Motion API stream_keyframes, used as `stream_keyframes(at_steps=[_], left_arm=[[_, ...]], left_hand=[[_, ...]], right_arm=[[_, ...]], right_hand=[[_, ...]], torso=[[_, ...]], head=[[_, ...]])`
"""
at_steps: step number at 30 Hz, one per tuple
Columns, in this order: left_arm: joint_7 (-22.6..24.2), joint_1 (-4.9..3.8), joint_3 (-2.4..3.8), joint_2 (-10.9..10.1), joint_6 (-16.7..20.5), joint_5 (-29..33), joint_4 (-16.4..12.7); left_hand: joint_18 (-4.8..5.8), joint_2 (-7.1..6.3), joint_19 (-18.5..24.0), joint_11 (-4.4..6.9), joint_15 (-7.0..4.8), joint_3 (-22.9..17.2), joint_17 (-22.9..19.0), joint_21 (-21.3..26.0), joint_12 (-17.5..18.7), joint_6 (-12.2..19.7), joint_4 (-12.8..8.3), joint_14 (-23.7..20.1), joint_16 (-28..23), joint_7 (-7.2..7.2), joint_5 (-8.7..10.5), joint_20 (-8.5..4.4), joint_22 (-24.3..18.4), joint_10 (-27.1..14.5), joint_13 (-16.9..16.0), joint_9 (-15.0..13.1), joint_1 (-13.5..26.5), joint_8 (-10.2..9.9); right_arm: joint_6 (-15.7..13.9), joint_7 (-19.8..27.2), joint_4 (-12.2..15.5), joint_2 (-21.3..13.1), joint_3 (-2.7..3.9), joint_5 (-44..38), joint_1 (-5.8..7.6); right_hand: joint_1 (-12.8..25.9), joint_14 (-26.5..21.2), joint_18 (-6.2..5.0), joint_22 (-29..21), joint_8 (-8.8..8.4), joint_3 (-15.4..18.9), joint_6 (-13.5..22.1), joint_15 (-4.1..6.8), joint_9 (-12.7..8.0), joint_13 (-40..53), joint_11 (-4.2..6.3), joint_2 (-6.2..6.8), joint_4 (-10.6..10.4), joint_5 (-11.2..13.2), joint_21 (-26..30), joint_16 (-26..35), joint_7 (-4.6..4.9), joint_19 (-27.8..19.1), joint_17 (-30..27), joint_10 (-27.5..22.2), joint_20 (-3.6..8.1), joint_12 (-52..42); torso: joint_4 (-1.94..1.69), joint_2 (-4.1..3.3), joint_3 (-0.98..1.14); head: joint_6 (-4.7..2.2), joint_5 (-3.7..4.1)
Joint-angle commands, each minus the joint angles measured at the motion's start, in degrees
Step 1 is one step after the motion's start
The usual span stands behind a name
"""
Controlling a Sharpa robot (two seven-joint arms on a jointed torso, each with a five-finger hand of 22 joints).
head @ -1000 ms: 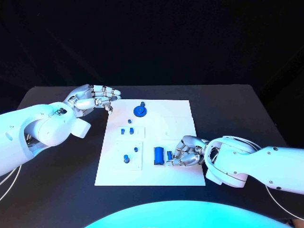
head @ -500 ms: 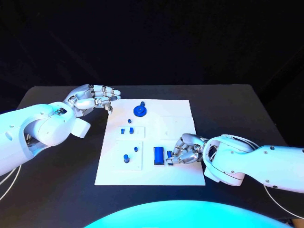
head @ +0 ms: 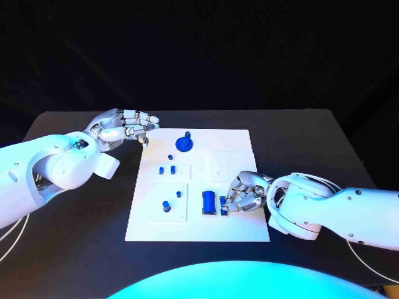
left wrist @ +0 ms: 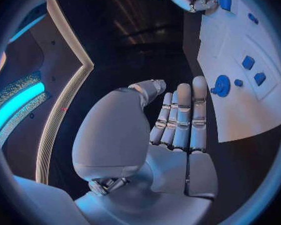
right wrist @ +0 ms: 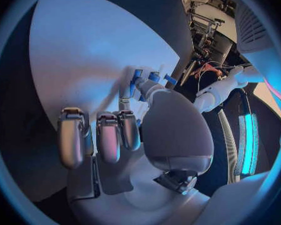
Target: Assemble the parts on the task board
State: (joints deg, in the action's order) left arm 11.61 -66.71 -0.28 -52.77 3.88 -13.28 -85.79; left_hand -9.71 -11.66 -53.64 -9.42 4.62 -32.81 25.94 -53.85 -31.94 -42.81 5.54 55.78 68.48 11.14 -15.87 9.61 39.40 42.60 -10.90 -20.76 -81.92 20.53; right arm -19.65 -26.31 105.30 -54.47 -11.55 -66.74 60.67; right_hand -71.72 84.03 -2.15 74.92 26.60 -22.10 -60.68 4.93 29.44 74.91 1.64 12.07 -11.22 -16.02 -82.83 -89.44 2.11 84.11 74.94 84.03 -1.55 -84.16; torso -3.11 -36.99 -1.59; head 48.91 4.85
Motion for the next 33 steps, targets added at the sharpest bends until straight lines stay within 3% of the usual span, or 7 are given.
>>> stream_keyframes(at_steps=[1,14,19,23,26,30,33], left_arm=[[0.3,-0.02,0.04,0.2,-0.9,-0.1,-0.1],[0.5,-0.02,0.03,0.3,-0.7,0.1,0.1],[1.1,-0.02,-0.17,0.6,-0.1,1.6,0.4],[2.3,-0.02,-0.54,1.0,1.0,3.7,0.8],[3.4,0.01,-0.69,1.3,1.4,4.7,1.2],[5.9,0.23,-0.82,2.1,2.0,5.8,2.6],[8.2,0.51,-0.87,3.1,3.4,7.2,4.5]], left_hand=[[-0.92,0.0,-0.2,-0.02,0.02,-0.4,-0.1,0.1,-0.4,0.4,0.0,-0.4,0.3,1.87,-0.37,0.07,0.0,-0.6,0.1,0.1,-0.3,0.1],[-0.92,0.04,-0.2,-0.04,0.05,-0.5,-0.1,0.0,-0.5,0.5,0.1,-0.4,0.4,1.9,-0.36,0.09,0.1,-0.6,0.1,0.1,-0.2,0.3],[-0.91,-0.05,-0.1,-0.07,0.12,-0.4,-0.2,0.0,-0.5,0.6,0.3,-0.5,0.4,1.92,-0.3,0.13,0.1,-0.7,0.2,0.1,0.1,0.4],[-0.89,-0.37,0.3,-0.1,0.28,0.2,-0.3,0.6,-1.0,1.1,1.2,-0.9,0.4,1.92,-0.06,0.33,-0.3,-0.6,0.3,0.3,1.3,0.6],[-0.88,-0.83,0.5,-0.06,0.37,1.1,-0.4,1.5,-1.6,1.4,2.1,-1.5,0.4,1.84,0.07,0.52,-0.8,-0.5,0.4,0.4,2.2,0.9],[-0.82,-2.59,2.1,0.02,0.78,5.8,-1.9,5.6,-2.9,2.1,3.6,-5.8,-2.4,1.65,0.22,0.99,-3.4,-0.8,0.5,0.4,2.9,2.0],[-0.88,-2.09,2.8,-0.09,1.03,9.1,-3.9,9.7,-3.9,2.5,4.8,-8.9,-6.1,1.51,0.3,1.28,-6.0,-0.7,0.7,0.6,1.8,2.9]], right_arm=[[1.2,-0.4,-0.8,-0.2,-0.23,-3.0,-0.2],[-3.3,2.0,0.1,-0.7,-0.07,1.8,-0.07],[-7.5,7.8,-0.4,-1.2,0.06,9.2,0.99],[-11.2,18.9,-3.3,-1.1,0.1,19.3,2.79],[-12.1,24.8,-5.7,-0.7,0.12,25.6,3.94],[-12.0,32.5,-11.0,0.6,0.22,35.1,5.78],[-11.4,37.7,-16.3,2.3,0.44,40.4,6.94]], right_hand=[[-0.9,5.6,0.64,13.1,0.24,-0.5,0.3,0.38,-0.1,11.1,0.41,-0.19,0.1,-0.2,0.3,0.2,-0.14,3.3,13.4,3.3,0.45,0.3],[2.0,5.4,0.48,12.8,-0.01,-0.2,0.6,0.05,-0.5,10.6,-0.06,0.75,-2.8,0.0,1.1,0.5,0.46,3.1,12.7,3.0,0.25,1.2],[3.2,5.3,0.21,12.4,-1.01,1.4,2.5,-0.52,-0.9,10.0,-0.83,1.61,-4.4,0.1,2.6,0.8,1.41,2.5,12.0,2.5,-0.16,2.1],[1.8,5.0,-0.37,11.6,-2.91,1.8,5.5,-1.58,-1.7,9.3,-2.1,1.06,-4.0,0.1,5.8,1.4,2.87,1.4,10.8,1.7,-0.96,3.4],[1.0,4.9,-0.51,11.4,-3.21,1.6,5.8,-1.79,-1.8,9.0,-2.31,0.67,-3.6,0.1,6.5,1.6,3.09,1.1,10.4,1.4,-1.2,3.8],[-2.3,3.0,-2.7,8.0,-4.2,0.9,7.3,-2.33,-2.1,3.4,-2.96,0.33,-1.5,0.0,18.3,5.3,3.84,-3.3,3.8,-3.7,-1.89,13.0],[-4.5,0.7,-4.02,5.5,-4.54,-0.1,7.7,-2.77,-2.2,-1.0,-3.45,0.29,0.2,0.1,26.4,9.4,4.38,-6.7,-2.4,-8.0,-2.31,19.8]], torso=[[0.03,0.02,-0.01],[0.02,0.17,-0.05],[0.09,0.44,-0.19],[0.21,1.08,-0.48],[0.29,1.5,-0.67],[0.41,2.22,-1.01],[0.44,2.72,-1.1]], head=[[-0.03,-0.04],[-0.36,-0.01],[-1.16,0.19],[-1.69,0.33],[-2.37,0.42],[-3.67,0.23],[-5.01,0.08]])
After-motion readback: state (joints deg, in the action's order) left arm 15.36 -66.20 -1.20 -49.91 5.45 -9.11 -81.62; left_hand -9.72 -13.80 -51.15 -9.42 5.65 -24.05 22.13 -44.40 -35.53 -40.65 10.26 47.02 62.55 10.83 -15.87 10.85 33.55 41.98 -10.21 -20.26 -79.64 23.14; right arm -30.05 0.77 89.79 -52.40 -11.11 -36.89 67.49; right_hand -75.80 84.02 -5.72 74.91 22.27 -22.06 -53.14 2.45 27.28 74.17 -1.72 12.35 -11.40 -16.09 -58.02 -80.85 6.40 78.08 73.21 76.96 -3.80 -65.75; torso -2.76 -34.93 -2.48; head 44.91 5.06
